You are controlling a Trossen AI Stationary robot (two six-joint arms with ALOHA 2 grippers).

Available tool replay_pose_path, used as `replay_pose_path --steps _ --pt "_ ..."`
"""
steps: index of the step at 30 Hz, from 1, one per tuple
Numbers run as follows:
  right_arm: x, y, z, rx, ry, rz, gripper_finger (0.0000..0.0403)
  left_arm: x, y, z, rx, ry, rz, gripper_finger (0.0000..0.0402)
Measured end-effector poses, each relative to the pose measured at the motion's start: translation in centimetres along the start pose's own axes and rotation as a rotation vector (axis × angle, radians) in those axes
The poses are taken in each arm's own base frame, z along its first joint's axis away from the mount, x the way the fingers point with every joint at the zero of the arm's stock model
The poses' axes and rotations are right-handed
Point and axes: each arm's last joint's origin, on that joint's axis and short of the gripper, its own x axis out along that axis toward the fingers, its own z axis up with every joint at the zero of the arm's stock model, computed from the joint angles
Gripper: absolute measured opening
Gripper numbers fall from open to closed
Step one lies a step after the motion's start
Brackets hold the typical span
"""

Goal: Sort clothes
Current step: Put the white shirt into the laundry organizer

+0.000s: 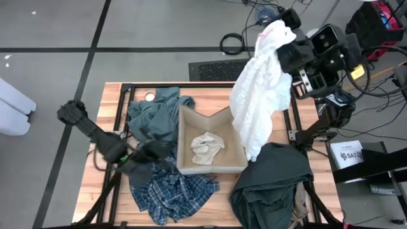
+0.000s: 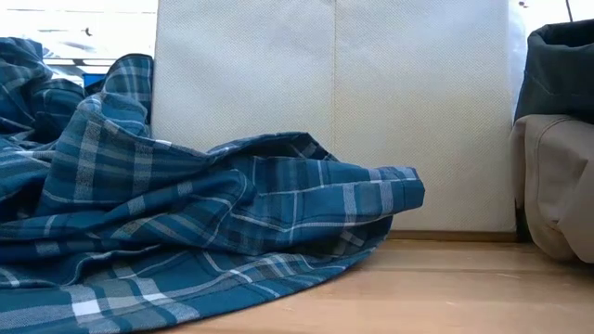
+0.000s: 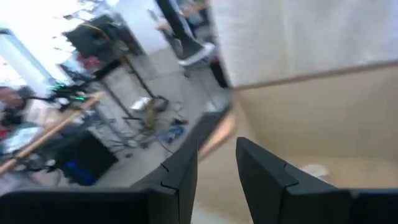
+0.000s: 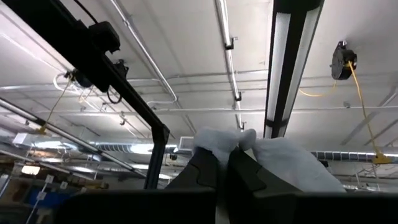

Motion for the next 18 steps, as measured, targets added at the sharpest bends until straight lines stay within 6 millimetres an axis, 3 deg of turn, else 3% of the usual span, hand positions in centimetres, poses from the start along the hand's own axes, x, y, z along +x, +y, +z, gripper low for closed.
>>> replay_pose_path --steps 5,9,12,15,18 --pt "0.0 0.5 0.0 0.017 0.036 0.007 0.0000 4.4 -1.7 2.0 0.053 -0.074 -0.330 0.0121" --pt "-0.1 1.0 0.7 0.016 0.022 0.018 0.0000 7.4 -0.1 2.7 0.033 -0.117 -0.321 0.0121" --pt "-0.3 1.1 1.2 0.003 0.016 0.020 0.0000 10.0 1.2 2.8 -0.065 -0.147 -0.457 0.0121" --pt "-0.4 1.2 1.4 0.004 0.028 0.019 0.0000 12.0 1.5 2.5 -0.090 -0.168 -0.560 0.0121" --pt "-0.5 1.2 1.5 0.007 0.047 0.018 0.0000 13.5 1.5 2.2 -0.105 -0.172 -0.543 0.0123"
